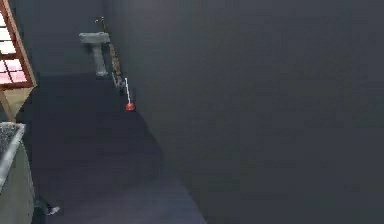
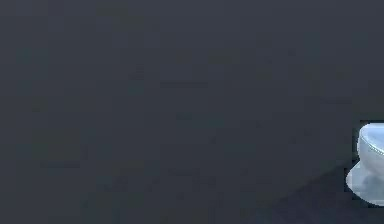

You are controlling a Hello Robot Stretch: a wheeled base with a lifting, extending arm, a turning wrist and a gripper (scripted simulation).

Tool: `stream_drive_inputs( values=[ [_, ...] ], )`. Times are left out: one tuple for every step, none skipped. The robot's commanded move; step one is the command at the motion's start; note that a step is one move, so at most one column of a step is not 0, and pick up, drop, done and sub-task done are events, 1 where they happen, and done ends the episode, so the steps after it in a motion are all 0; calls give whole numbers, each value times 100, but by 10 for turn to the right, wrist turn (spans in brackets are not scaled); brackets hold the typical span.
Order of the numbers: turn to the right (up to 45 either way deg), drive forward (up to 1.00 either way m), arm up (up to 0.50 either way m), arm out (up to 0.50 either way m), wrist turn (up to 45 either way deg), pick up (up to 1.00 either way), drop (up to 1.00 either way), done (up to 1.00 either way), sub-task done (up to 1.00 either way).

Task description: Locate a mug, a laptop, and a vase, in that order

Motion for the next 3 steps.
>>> stream_drive_inputs(
  values=[
    [-270, 0, 0, 0, 0, 0, 0, 0, 0],
    [0, 100, 0, 0, 0, 0, 0, 0, 0],
    [0, 60, 0, 0, 0, 0, 0, 0, 0]
  ],
)
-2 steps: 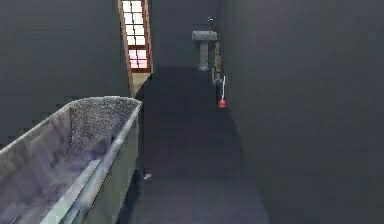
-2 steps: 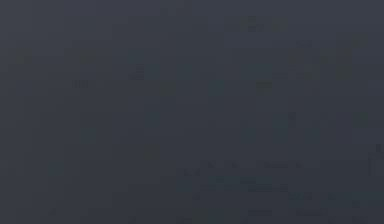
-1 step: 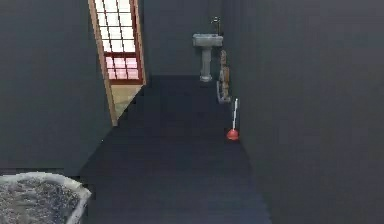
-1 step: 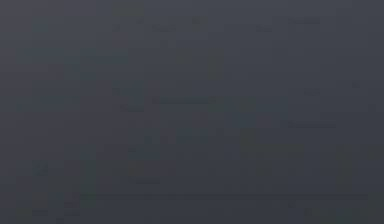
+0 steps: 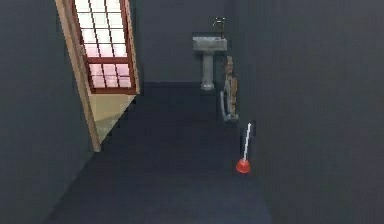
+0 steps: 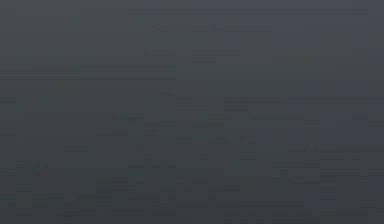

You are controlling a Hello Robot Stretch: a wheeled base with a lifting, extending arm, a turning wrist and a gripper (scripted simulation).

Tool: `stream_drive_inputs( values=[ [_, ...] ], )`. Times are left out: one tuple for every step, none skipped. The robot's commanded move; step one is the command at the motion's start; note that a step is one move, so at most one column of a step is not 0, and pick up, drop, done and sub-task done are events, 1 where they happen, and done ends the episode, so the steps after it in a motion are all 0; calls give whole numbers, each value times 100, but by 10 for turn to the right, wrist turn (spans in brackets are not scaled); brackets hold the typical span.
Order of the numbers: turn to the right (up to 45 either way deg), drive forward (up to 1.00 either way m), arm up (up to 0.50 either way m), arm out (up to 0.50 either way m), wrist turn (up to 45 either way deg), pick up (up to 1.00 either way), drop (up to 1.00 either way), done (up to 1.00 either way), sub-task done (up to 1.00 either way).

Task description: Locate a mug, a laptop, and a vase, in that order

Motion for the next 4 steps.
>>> stream_drive_inputs(
  values=[
    [-180, 0, 0, 0, 0, 0, 0, 0, 0],
    [0, 100, 0, 0, 0, 0, 0, 0, 0],
    [0, 100, 0, 0, 0, 0, 0, 0, 0],
    [0, 35, 0, 0, 0, 0, 0, 0, 0]
  ],
)
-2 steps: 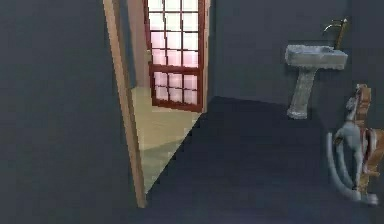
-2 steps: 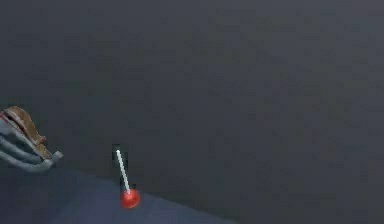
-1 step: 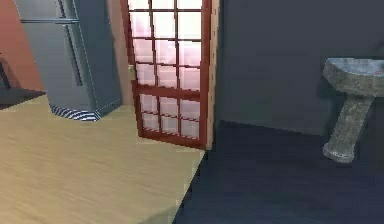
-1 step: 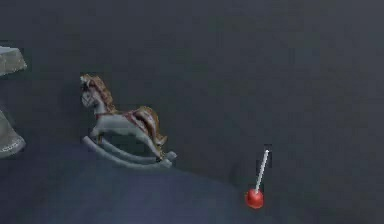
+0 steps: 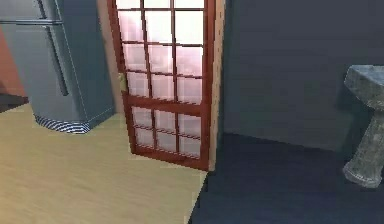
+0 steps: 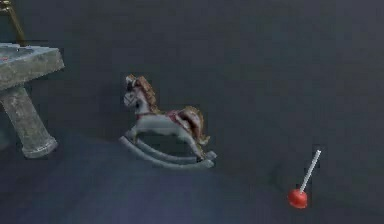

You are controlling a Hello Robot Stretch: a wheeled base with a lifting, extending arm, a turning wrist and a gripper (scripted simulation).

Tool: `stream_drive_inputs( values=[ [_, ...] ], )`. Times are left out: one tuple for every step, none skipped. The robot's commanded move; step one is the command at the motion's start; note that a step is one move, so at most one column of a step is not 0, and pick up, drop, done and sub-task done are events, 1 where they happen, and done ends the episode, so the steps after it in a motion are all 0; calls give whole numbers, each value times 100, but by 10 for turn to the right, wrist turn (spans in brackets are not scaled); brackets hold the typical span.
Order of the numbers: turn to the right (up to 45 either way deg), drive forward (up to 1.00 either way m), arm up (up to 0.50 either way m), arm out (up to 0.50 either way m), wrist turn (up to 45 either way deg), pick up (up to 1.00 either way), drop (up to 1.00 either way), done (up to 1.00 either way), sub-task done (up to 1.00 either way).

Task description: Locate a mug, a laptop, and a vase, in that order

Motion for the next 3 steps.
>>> stream_drive_inputs(
  values=[
    [-210, 0, 0, 0, 0, 0, 0, 0, 0],
    [0, 30, 0, 0, 0, 0, 0, 0, 0],
    [-390, 0, 0, 0, 0, 0, 0, 0, 0]
  ],
)
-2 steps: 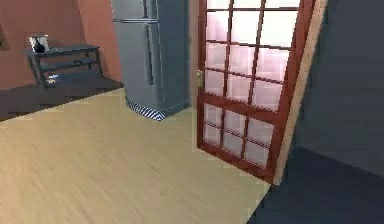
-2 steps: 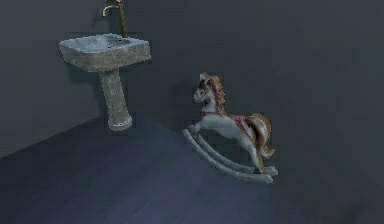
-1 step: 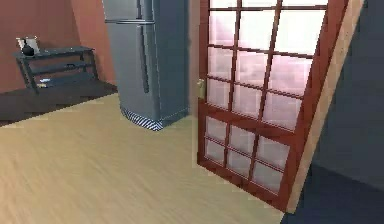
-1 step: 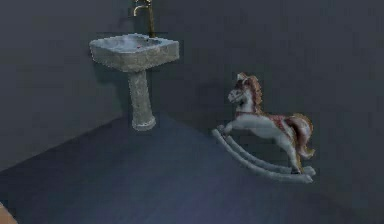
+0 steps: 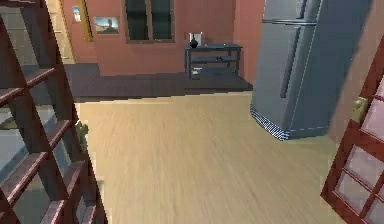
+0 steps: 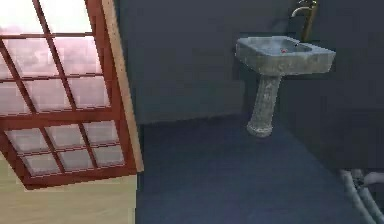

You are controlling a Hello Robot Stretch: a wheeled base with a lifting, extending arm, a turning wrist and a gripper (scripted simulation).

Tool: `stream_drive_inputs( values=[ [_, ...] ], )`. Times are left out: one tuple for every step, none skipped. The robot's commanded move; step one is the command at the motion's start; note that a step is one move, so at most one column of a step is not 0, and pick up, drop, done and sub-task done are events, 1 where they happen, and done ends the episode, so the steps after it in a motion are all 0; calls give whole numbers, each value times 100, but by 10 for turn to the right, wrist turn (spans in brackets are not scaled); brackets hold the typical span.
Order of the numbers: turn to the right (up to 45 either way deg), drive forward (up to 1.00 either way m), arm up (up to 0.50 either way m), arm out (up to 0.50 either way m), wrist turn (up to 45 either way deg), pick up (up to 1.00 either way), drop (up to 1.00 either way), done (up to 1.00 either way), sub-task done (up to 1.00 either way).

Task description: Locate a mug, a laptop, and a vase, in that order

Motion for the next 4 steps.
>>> stream_drive_inputs(
  values=[
    [0, 100, 0, 0, 0, 0, 0, 0, 0],
    [-90, 0, 0, 0, 0, 0, 0, 0, 0],
    [0, 40, 0, 0, 0, 0, 0, 0, 0],
    [-330, 0, 0, 0, 0, 0, 0, 0, 0]
  ],
)
